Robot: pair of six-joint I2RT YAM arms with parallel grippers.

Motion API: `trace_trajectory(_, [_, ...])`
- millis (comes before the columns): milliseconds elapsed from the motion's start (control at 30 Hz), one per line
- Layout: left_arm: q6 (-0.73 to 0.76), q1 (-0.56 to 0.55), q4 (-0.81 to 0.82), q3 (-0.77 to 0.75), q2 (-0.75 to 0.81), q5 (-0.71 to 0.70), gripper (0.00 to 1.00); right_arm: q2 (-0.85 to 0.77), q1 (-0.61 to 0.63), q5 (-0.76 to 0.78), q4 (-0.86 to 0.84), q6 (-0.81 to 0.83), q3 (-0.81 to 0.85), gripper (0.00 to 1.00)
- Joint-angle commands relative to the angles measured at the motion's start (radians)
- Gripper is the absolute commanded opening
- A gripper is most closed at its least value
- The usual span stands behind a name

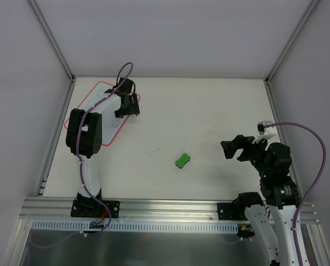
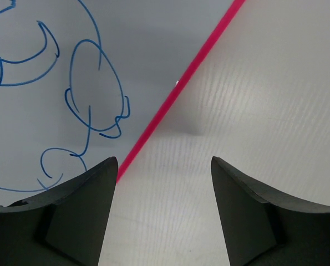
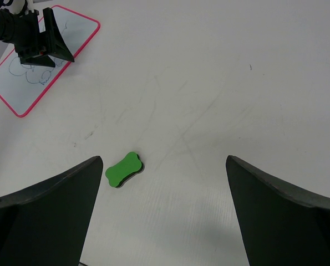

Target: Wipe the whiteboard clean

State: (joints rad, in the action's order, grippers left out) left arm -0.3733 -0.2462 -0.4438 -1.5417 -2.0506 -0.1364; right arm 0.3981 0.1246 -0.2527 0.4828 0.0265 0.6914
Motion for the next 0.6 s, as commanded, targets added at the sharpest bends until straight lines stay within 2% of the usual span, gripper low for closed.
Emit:
trace_trajectory(0, [0.014, 0.031, -0.004, -0.029, -0.015, 0.020, 0.68, -0.007, 0.007, -0.020, -0.036, 0.006, 0.003, 0.99])
trace_trajectory(200, [0.007, 0.031, -0.004, -0.024, -0.065, 0.070, 0.64, -0.021, 0.007, -0.016, -0.036, 0.004, 0.000, 0.99])
trace_trajectory(367, [-0.036, 0.030, -0.004, 0.029, -0.042, 0.133, 0.46, -0.030, 0.007, 0.000, -0.036, 0.004, 0.000, 0.99])
trace_trajectory(433, [-0.052, 0.018, -0.003, 0.051, -0.028, 0.162, 0.34, -0.030, 0.007, 0.001, -0.035, 0.004, 0.002, 0.99])
trace_trajectory(567, [-0.075, -0.022, -0.004, 0.116, -0.003, 0.170, 0.24, -0.030, 0.007, 0.006, -0.036, 0.004, 0.002, 0.99])
